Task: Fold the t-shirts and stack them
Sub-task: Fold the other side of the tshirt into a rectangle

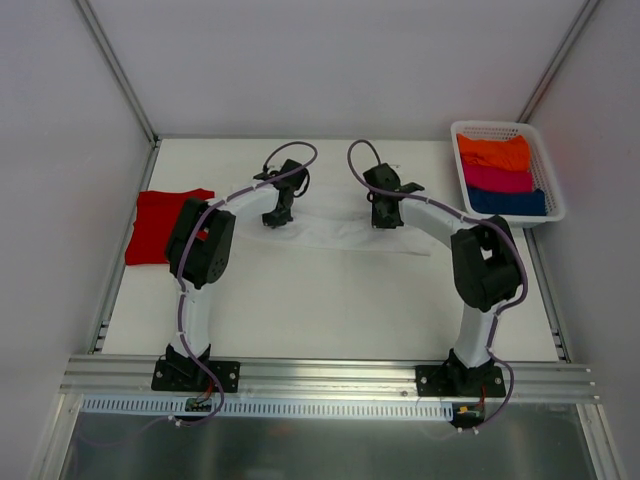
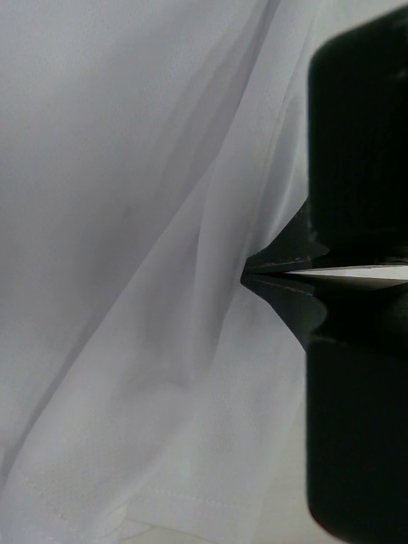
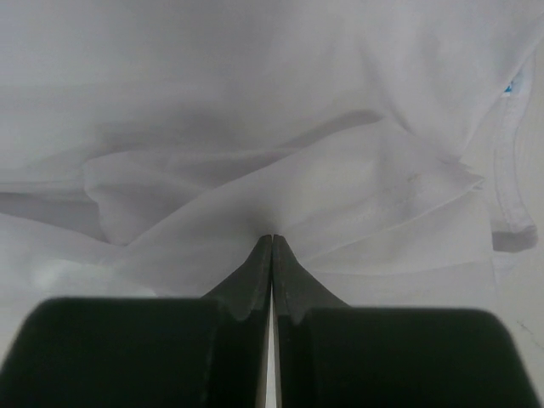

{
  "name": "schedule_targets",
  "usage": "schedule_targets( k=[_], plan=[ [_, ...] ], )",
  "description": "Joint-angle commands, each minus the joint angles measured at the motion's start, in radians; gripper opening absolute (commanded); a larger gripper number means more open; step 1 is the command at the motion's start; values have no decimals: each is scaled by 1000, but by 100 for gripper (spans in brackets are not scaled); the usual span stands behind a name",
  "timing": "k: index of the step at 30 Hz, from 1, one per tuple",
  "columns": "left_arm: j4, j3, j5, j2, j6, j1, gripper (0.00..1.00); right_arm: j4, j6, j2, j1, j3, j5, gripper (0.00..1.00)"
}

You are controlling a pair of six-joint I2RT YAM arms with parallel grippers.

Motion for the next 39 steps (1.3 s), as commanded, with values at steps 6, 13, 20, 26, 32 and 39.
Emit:
schedule_targets(
  k=[6, 13, 20, 26, 32, 39],
  plan=[
    [-6, 22, -12, 0, 19, 23, 0, -60, 30, -130, 45, -34, -38, 1],
    [-6, 14, -9, 5, 17, 26, 0, -45, 50, -152, 71, -81, -46, 1],
    [-6, 2, -12, -8, 14, 25, 0, -35, 65, -37, 79, -29, -95, 0],
    [-6, 2, -12, -12, 17, 29, 0, -32, 60, 53, 81, 46, -101, 0],
    [-6, -21, -10, -24, 9, 28, 0, -28, 37, 89, 79, 130, -43, 0],
    [-6, -61, -23, -49, -3, 28, 0, -88, -13, 74, 76, 246, 22, 1]
  ],
)
